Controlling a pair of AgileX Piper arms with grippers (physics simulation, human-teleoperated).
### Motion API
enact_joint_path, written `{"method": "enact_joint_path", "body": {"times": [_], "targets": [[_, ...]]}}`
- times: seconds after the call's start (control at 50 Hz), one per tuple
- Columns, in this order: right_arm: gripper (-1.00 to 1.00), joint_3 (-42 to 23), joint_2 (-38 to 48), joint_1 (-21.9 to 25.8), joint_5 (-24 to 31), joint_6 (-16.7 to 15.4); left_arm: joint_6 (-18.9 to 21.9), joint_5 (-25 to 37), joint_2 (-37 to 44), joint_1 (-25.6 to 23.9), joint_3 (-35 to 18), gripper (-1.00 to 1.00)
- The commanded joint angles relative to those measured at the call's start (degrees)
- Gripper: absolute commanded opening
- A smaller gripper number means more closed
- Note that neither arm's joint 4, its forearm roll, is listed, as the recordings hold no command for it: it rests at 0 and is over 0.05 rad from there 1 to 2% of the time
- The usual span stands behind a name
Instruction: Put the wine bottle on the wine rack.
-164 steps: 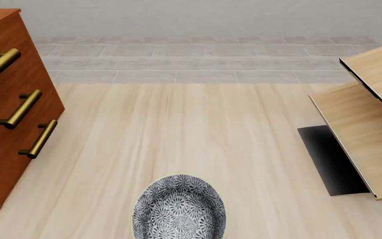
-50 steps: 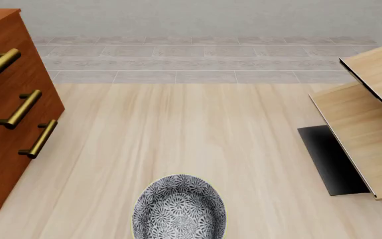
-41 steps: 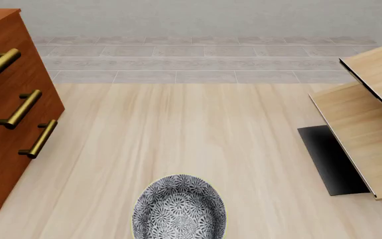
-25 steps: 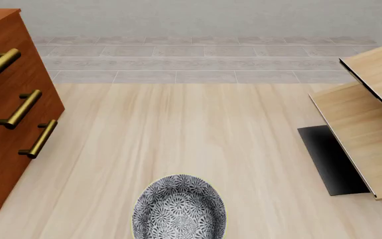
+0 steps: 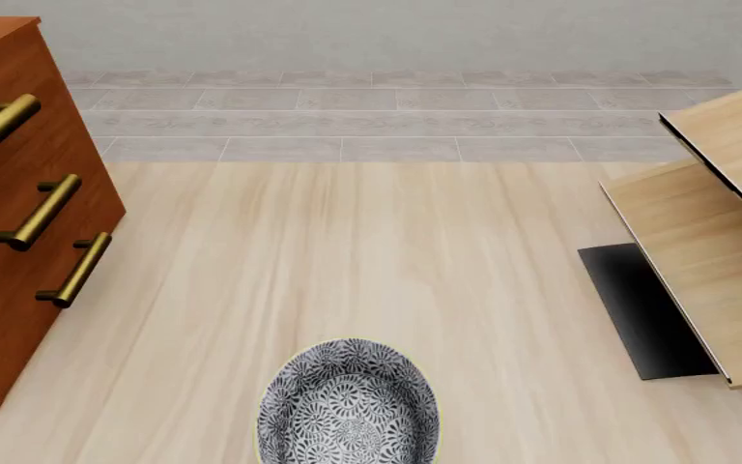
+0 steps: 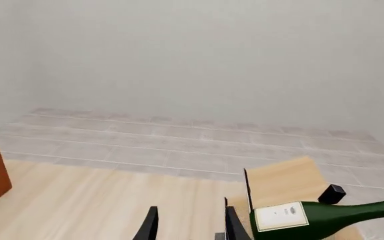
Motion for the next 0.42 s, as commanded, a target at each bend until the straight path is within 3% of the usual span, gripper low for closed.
{"method": "enact_joint_path", "body": {"times": [0.02,0.42], "targets": [[1.00,0.6,-5.5,2.5,4.2,-0.2,0.1,0.4,0.0,0.0,-0.6,1.00],[1.00,4.9,-14.3,2.7,7.6,1.5,0.4,1.7,0.0,-1.0,-2.0,1.00]]}}
